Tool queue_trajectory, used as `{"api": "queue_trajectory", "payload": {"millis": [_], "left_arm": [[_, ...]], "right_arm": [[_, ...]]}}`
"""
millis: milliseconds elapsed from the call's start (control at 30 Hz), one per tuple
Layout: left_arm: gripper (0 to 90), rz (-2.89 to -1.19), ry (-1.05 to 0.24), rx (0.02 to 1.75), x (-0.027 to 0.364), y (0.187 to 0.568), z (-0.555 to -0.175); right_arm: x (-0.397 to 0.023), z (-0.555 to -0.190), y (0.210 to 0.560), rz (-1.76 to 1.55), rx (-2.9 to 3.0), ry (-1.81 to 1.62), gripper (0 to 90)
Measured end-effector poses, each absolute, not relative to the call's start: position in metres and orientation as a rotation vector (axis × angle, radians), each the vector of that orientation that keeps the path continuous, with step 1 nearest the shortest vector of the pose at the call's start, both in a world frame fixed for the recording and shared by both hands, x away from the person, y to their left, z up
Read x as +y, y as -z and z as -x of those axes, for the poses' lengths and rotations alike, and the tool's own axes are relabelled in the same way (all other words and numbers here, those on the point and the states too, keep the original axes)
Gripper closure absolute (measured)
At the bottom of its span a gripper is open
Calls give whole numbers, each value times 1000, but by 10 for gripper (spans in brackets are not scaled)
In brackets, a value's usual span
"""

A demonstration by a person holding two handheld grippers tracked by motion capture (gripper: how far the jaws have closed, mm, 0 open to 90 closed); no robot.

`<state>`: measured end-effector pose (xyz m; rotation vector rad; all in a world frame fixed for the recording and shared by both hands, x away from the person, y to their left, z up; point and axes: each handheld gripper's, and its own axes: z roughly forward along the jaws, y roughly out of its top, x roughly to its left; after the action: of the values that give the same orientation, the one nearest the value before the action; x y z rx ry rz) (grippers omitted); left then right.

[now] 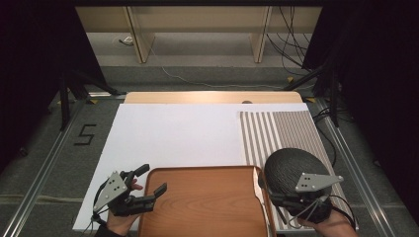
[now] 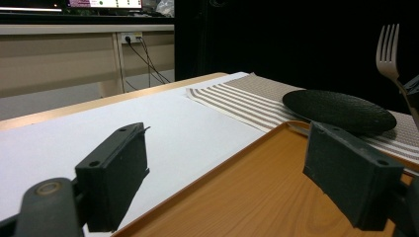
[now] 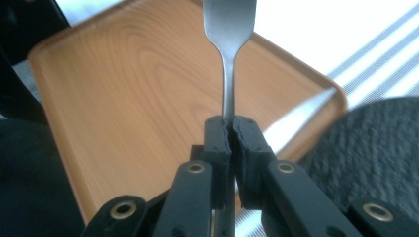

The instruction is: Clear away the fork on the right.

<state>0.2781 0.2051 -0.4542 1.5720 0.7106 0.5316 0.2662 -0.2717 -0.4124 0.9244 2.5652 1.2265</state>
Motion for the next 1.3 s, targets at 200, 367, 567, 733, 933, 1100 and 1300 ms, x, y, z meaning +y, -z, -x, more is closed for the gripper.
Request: {"api": "queue_trajectory", "payload": {"millis": [200, 367, 567, 733, 933, 1100, 1300], "left_arm": [[162, -1572, -532, 711, 205, 454, -278], [163, -1572, -533, 710, 205, 454, -278], [162, -1571, -533, 709, 205, 454, -278], [162, -1572, -534, 709, 205, 454, -278], [162, -1572, -533, 709, 205, 454, -278], [162, -1571, -533, 709, 205, 454, -278], [162, -1570, -530, 710, 205, 454, -278]], "right_arm": [[-244, -265, 415, -897, 2621, -1244, 856], [-228, -264, 420, -859, 2675, -1220, 856], [-219, -264, 423, -842, 2703, -1209, 856], [-212, -264, 426, -836, 2726, -1194, 856], [-203, -266, 429, -827, 2762, -1159, 856], [-194, -267, 434, -818, 2797, -1116, 855], [-187, -268, 438, -797, 2830, -1075, 856]]}}
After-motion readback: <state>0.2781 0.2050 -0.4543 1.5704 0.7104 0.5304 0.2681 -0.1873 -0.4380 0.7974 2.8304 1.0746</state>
